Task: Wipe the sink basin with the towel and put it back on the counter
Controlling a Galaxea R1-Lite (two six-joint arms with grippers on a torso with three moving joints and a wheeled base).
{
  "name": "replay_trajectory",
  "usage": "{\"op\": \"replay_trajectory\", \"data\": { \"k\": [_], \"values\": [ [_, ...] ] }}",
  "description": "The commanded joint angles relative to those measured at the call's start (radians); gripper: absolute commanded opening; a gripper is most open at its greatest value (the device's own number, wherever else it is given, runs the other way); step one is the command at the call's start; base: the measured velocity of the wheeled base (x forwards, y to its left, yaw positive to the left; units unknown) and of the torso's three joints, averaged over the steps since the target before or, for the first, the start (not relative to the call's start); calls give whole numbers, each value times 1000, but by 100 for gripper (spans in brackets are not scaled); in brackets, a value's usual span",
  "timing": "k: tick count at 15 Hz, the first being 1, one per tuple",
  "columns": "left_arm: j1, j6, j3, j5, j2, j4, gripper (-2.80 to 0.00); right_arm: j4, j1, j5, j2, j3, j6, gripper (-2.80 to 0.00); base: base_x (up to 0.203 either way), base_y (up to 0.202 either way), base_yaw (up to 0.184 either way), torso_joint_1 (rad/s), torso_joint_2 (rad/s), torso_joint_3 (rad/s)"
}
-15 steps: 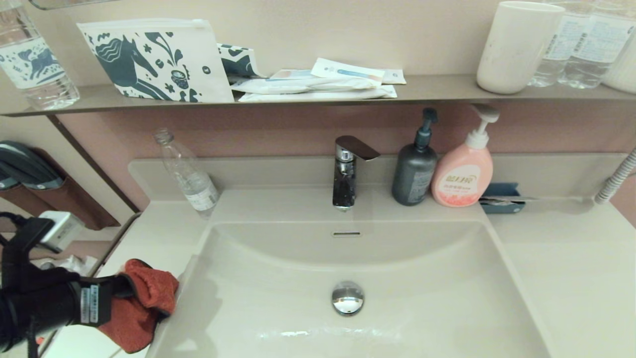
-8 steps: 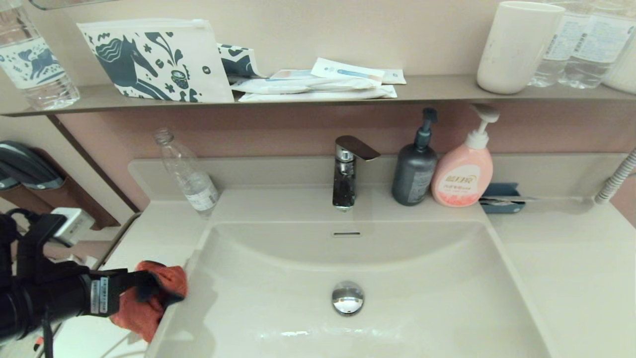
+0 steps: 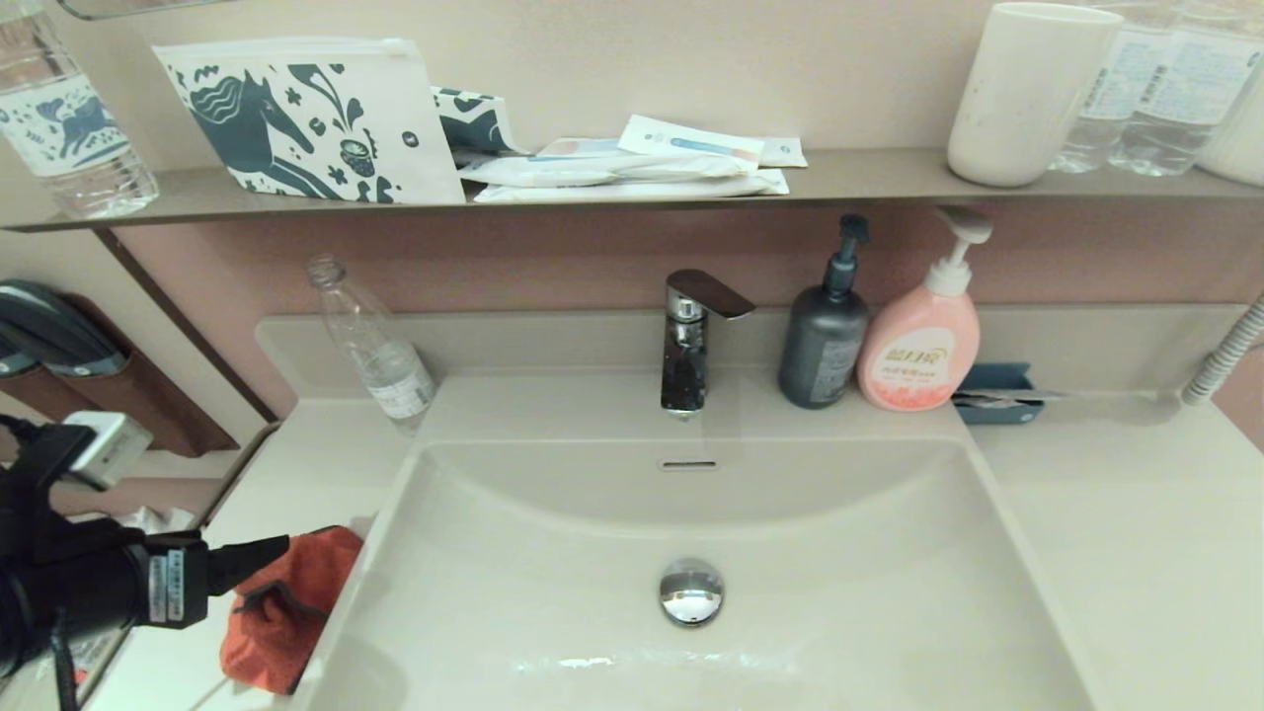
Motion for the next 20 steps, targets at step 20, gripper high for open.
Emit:
{"op": "replay_trajectory", "data": {
  "k": [20],
  "values": [
    [-74,-10,60,-24,-134,-1,-280,0,0,0,1,0,0,-280,0,0,0,0,0,0]
  ]
}}
